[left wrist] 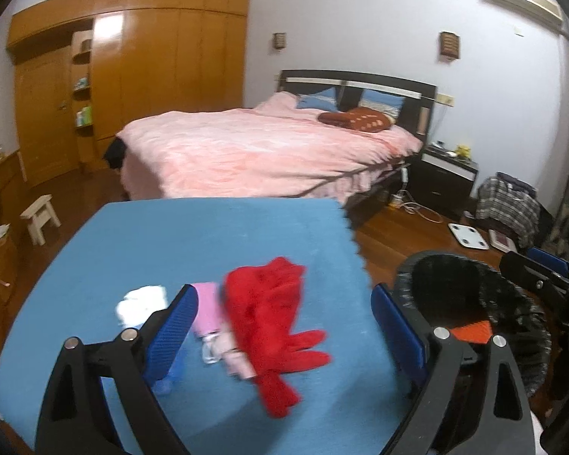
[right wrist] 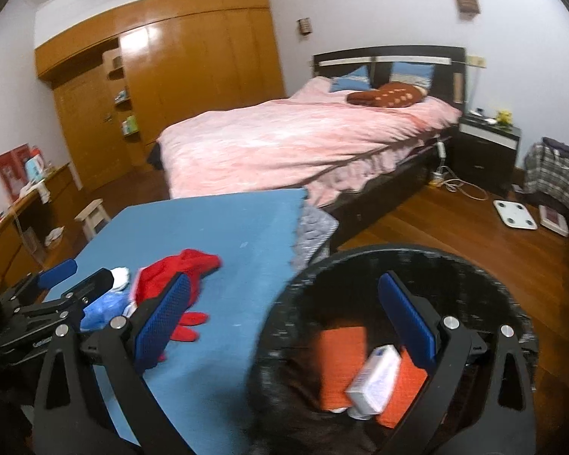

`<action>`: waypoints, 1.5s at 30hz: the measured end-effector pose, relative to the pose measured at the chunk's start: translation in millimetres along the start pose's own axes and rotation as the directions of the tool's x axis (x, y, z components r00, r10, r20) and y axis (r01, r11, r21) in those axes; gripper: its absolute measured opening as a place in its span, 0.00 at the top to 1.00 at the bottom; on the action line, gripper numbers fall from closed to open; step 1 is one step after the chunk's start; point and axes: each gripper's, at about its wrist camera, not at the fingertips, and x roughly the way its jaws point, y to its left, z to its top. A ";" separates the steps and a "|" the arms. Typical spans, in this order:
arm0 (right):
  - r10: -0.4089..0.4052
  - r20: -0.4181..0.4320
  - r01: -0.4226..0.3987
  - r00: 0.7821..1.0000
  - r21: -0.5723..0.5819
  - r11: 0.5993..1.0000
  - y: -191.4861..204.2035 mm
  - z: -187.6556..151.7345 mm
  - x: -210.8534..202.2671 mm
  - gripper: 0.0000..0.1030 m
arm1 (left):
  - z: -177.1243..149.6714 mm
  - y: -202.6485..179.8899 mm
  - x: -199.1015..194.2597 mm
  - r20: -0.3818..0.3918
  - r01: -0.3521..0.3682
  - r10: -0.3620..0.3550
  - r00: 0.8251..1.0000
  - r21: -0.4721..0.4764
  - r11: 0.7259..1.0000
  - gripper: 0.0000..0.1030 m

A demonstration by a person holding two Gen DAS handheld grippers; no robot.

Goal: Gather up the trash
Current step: 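Move the left gripper to the blue plastic bag and grasp it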

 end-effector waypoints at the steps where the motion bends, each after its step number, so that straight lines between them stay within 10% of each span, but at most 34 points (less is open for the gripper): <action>1: 0.010 -0.004 -0.010 1.000 -0.006 1.000 6.8 -0.7 3.0 0.06 | -1.6 7.4 -0.9 0.000 -0.016 0.016 1.000 -0.006 1.000 0.12; 15: 0.102 -0.071 -0.108 0.992 -0.086 0.990 78.7 -13.9 50.9 0.06 | -31.8 93.1 4.9 -0.065 -0.177 0.173 0.983 -0.065 0.982 0.14; 35: 0.104 -0.151 -0.125 0.983 -0.137 0.983 104.1 -35.5 88.8 0.06 | -68.4 121.4 54.7 -0.210 -0.200 0.176 0.962 -0.100 0.975 0.18; 45: 0.109 -0.179 -0.134 0.978 -0.139 0.981 110.0 -41.1 102.5 0.06 | -76.1 120.0 69.9 -0.266 -0.134 0.103 0.959 -0.104 0.985 0.54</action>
